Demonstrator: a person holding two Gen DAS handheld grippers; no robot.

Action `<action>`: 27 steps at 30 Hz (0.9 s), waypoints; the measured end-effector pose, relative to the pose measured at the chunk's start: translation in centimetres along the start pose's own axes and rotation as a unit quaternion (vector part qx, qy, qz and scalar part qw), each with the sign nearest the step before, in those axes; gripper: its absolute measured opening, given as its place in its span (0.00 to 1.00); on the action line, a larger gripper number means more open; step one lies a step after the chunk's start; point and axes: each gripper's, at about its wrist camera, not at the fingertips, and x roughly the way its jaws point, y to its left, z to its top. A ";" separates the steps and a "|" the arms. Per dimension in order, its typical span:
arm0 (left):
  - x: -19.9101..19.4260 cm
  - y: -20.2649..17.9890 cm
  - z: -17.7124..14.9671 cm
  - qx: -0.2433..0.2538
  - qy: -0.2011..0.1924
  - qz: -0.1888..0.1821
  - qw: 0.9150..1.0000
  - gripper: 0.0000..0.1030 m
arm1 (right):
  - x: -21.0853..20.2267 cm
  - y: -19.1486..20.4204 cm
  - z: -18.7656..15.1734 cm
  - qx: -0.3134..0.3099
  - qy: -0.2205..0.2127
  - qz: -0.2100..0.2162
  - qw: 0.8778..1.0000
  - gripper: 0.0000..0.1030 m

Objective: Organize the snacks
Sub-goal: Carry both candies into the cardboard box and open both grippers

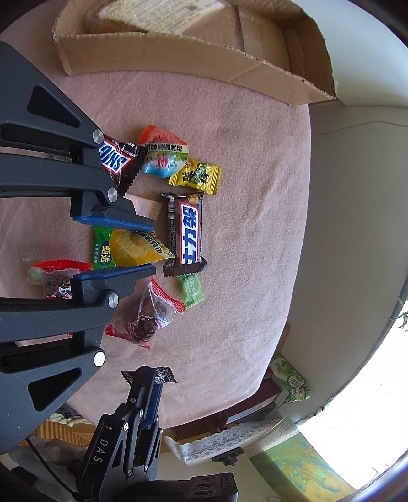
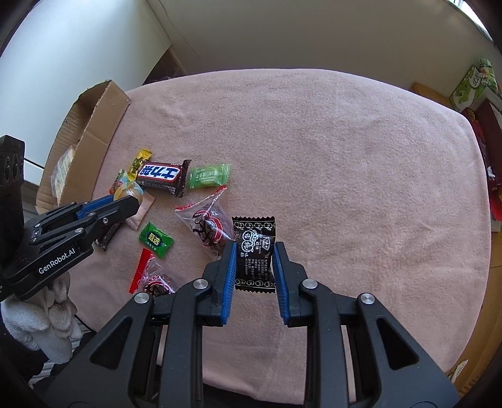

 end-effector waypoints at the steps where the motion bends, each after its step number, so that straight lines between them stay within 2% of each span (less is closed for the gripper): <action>1: -0.4 0.2 0.1 -0.006 -0.004 -0.002 1.000 0.20 | -0.3 0.2 0.1 -0.002 -0.002 0.003 1.000 0.23; 6: -2.4 1.0 0.5 -0.014 -0.025 0.001 1.000 0.20 | -1.3 2.9 1.7 -0.028 -0.016 0.017 0.999 0.23; 13: -5.5 4.4 1.2 -0.051 -0.060 0.022 0.997 0.20 | -2.1 8.0 5.3 -0.082 -0.034 0.040 0.995 0.23; 27: -9.3 11.6 -0.4 -0.119 -0.101 0.080 0.985 0.19 | -0.8 18.6 10.4 -0.195 -0.042 0.066 0.978 0.23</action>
